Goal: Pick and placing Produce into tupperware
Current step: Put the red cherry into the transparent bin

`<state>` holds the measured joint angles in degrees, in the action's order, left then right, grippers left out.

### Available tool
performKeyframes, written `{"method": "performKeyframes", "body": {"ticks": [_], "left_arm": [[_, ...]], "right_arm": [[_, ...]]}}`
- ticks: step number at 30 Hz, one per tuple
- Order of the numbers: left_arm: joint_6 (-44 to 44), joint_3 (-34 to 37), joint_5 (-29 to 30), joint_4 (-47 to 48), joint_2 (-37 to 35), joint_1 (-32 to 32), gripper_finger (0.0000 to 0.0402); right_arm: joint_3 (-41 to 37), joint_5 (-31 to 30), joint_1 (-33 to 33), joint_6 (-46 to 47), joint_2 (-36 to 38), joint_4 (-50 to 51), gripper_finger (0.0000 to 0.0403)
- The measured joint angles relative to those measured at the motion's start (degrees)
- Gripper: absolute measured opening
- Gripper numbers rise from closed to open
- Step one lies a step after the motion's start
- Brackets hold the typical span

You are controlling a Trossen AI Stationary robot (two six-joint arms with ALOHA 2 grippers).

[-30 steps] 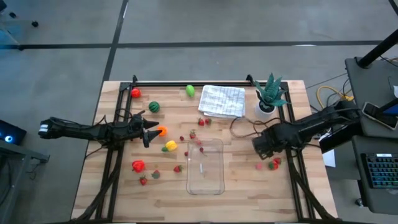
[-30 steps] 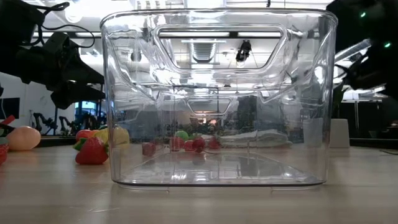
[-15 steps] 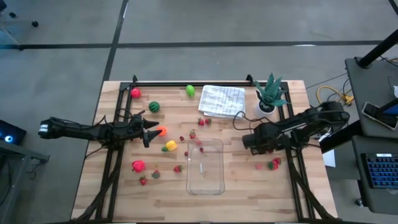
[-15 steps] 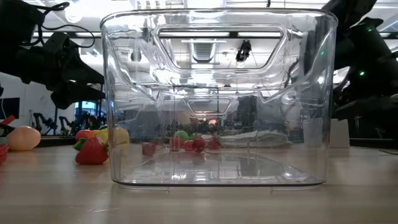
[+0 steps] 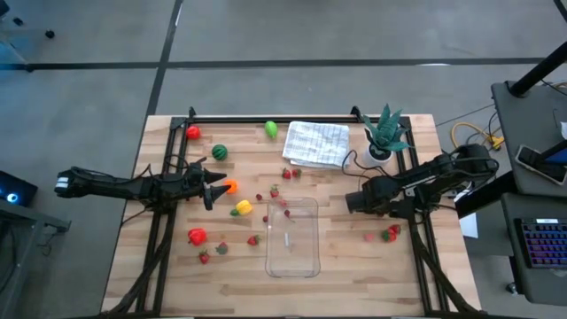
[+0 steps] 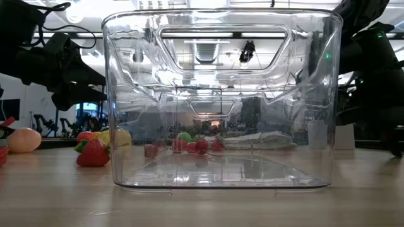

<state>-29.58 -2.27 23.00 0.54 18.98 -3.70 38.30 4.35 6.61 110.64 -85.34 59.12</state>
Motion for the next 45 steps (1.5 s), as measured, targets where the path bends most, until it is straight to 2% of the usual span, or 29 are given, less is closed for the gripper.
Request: {"method": "performKeyframes", "body": {"ticks": [4, 14, 23, 26, 30, 34, 37, 39, 42, 45], "left_arm": [[0.00, -0.01, 0.00, -0.02, 0.00, 0.00, 0.0254], [0.00, 0.00, 0.00, -0.03, 0.00, 0.00, 0.0254], [0.00, -0.01, 0.00, -0.04, 0.00, 0.00, 0.0254], [0.00, 0.01, 0.00, -0.04, 0.00, 0.00, 0.0254], [0.00, 0.00, 0.00, -0.04, 0.00, 0.00, 0.0254], [0.00, 0.00, 0.00, -0.04, 0.00, 0.00, 0.0254], [0.00, -0.01, 0.02, -0.06, 0.00, 0.00, 0.0254], [0.00, 0.01, 0.00, -0.06, 0.00, 0.00, 0.0254], [0.00, -0.01, 0.00, -0.11, -0.05, 0.00, 0.0254], [0.00, 0.00, 0.02, -0.11, -0.03, 0.00, 0.0254]], "right_arm": [[0.22, -0.10, 0.00, -1.80, 0.04, -0.87, 0.0191], [0.46, -0.16, -0.02, -3.24, 0.04, -2.45, 0.0092], [1.19, 0.07, 0.00, -5.24, 0.18, -3.60, 0.0074], [4.30, -1.72, 0.16, -6.82, 0.69, -3.30, 0.0078], [12.75, -8.30, 1.24, -11.02, 1.77, -3.41, 0.0078], [23.36, -13.75, 3.26, -23.79, 2.27, -6.98, 0.0079], [29.15, -10.57, 3.27, -36.65, 1.43, -15.39, 0.0086], [32.04, -7.76, 2.89, -42.09, -0.52, -19.36, 0.0090], [35.32, -4.90, 2.34, -45.12, -5.05, -19.55, 0.0095], [38.04, 3.40, 1.77, -45.74, -10.87, -20.22, 0.0099]]}}
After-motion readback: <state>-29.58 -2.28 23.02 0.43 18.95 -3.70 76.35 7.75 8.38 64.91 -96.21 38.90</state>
